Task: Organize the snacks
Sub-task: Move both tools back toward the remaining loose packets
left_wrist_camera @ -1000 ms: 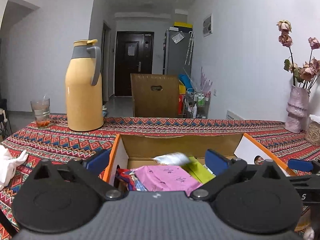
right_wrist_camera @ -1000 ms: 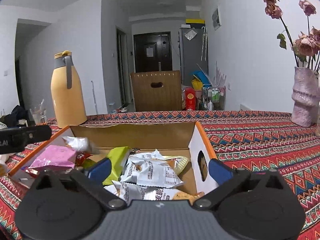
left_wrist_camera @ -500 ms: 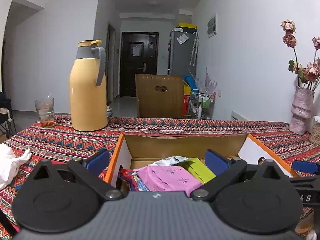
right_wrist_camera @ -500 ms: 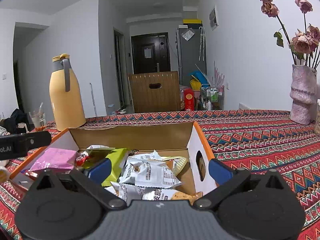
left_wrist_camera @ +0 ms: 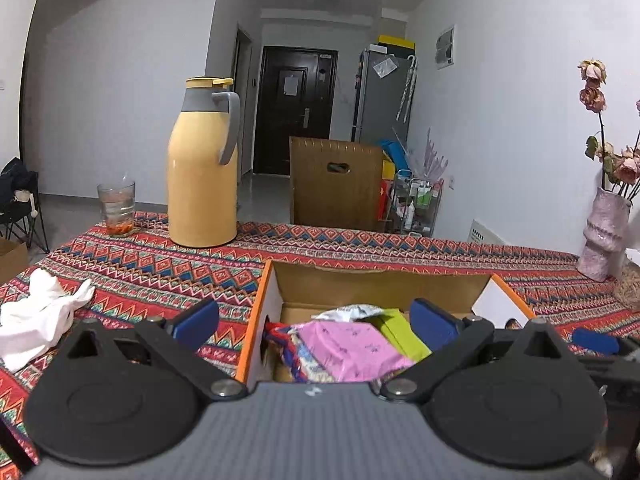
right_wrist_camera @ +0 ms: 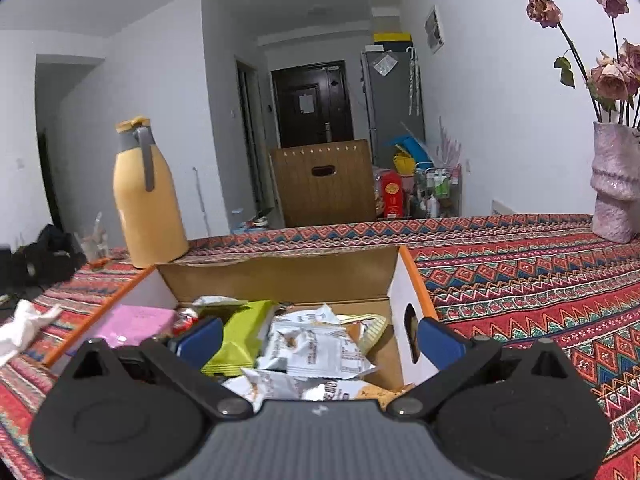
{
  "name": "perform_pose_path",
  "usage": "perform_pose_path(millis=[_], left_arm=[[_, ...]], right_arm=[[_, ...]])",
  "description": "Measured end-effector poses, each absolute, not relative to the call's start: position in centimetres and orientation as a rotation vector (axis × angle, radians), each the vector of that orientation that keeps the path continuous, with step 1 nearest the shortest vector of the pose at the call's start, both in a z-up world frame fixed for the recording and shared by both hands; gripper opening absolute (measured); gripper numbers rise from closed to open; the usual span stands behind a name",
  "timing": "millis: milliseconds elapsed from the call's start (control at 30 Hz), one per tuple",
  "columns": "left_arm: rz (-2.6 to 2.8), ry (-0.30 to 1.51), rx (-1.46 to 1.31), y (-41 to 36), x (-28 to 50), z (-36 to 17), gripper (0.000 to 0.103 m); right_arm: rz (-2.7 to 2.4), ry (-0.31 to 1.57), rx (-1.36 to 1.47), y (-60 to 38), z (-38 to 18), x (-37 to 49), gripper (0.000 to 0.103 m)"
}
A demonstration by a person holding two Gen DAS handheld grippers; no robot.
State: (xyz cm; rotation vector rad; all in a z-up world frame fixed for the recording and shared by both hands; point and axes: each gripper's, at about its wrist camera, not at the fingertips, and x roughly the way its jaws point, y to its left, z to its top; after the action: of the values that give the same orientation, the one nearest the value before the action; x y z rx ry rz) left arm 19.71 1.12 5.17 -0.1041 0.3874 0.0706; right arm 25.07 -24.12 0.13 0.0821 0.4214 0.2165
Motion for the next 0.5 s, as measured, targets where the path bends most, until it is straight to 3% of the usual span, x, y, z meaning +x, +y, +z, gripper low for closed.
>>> perform_pose_path(millis=[500], left_arm=[[0.026,0.546,-0.088,2.3,15.6,0.3,0.103]], right_arm=[[0.209,0.544,0.065,-26.5,-1.3,18.3,0.103]])
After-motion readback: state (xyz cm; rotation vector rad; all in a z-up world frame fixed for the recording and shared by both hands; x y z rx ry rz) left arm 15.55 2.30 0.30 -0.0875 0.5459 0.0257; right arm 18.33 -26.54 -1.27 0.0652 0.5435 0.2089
